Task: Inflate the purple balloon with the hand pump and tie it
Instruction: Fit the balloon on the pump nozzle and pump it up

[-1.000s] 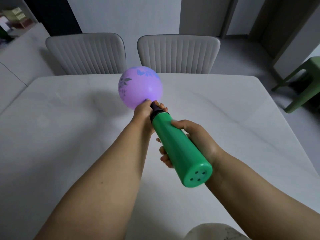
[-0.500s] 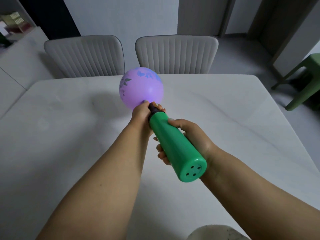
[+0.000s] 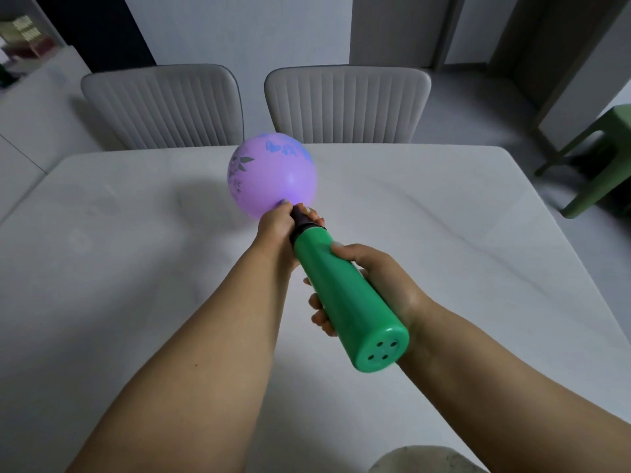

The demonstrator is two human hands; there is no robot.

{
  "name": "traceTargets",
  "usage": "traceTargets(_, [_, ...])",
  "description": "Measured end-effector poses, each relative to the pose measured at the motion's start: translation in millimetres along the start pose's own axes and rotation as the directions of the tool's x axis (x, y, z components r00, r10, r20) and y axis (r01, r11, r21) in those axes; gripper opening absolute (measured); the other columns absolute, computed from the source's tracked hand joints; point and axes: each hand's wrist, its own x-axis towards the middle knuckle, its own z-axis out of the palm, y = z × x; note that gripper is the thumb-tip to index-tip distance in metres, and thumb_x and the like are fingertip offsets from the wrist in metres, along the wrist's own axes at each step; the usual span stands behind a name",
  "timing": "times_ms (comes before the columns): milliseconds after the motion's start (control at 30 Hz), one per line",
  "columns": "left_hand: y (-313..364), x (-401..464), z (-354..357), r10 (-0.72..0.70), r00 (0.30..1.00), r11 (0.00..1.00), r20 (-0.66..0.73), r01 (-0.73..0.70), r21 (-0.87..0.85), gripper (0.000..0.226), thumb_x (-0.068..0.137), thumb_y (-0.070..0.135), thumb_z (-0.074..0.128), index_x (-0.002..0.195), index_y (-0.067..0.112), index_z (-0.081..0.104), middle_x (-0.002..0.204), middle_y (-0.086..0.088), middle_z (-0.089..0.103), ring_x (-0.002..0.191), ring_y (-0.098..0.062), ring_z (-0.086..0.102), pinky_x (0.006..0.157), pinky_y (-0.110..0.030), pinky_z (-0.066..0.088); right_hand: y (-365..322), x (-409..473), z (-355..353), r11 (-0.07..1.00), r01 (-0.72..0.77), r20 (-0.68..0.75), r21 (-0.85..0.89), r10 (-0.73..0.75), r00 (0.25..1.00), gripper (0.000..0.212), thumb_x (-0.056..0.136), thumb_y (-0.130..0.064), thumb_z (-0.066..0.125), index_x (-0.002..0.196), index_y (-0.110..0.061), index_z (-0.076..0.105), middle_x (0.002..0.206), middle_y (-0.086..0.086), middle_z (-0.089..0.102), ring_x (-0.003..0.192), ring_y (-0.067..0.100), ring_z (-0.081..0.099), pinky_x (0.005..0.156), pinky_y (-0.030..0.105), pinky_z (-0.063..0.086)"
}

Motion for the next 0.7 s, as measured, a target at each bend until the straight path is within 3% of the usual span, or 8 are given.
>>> traceTargets(200, [12.3,5.4,-2.4,-0.020,1.000,0.996,0.021,0.022,-0.084,0.042,0.103,0.026,0.030,0.065,0.013,0.039,0.038,0.002,0.043,0.034,-0.010,0.043,0.042,-0.009,0.041,10.3,-23.8,-8.6,0.999,-0.036,0.093,0.005,0.036,0.995,0.048,0.082,-0.039,0.054,0.107,0.003,0.056,0.063,0.017,0.063,0.044,0.029,0.063,0.045,0.026,0.052])
traceTargets(300, [5.9,3.8,6.0,-0.036,0.999,0.998,0.014,0.037,-0.046,0.044,0.103,0.026,0.028,0.062,0.014,0.037,0.038,0.003,0.040,0.040,-0.009,0.038,0.042,-0.013,0.036,-3.5,-14.9,-3.7,1.000,-0.012,0.042,0.010,0.012,0.999,0.045,0.085,-0.037,0.051,0.103,0.004,0.055,0.060,0.018,0.061,0.041,0.029,0.062,0.043,0.026,0.052])
traceTargets(467, [3.8,4.7,12.2,-0.001,1.000,1.000,0.022,0.001,-0.001,0.043,0.103,0.024,0.027,0.063,0.012,0.037,0.035,0.002,0.041,0.027,-0.012,0.040,0.041,-0.010,0.038,-10.5,-1.2,-1.0,1.000,0.025,0.011,0.018,-0.026,1.000,0.046,0.085,-0.039,0.052,0.103,0.003,0.056,0.062,0.017,0.062,0.042,0.029,0.062,0.043,0.026,0.052])
traceTargets(600, [11.2,7.4,9.6,-0.016,1.000,0.999,0.021,0.016,-0.037,0.042,0.103,0.026,0.029,0.064,0.013,0.039,0.036,0.003,0.042,0.029,-0.011,0.042,0.041,-0.008,0.040,3.6,-18.8,-8.0,0.999,0.006,0.072,0.036,-0.008,0.997,0.048,0.084,-0.040,0.053,0.105,0.004,0.057,0.065,0.017,0.062,0.043,0.030,0.062,0.044,0.026,0.052])
traceTargets(700, [9.5,6.5,10.8,-0.026,1.000,0.999,0.012,0.026,-0.046,0.041,0.102,0.025,0.029,0.064,0.013,0.038,0.036,0.003,0.042,0.042,-0.009,0.040,0.041,-0.009,0.038,-1.2,-20.4,-8.2,1.000,-0.009,0.081,0.024,0.007,0.997,0.046,0.085,-0.038,0.051,0.105,0.003,0.056,0.062,0.017,0.062,0.042,0.030,0.062,0.043,0.026,0.052])
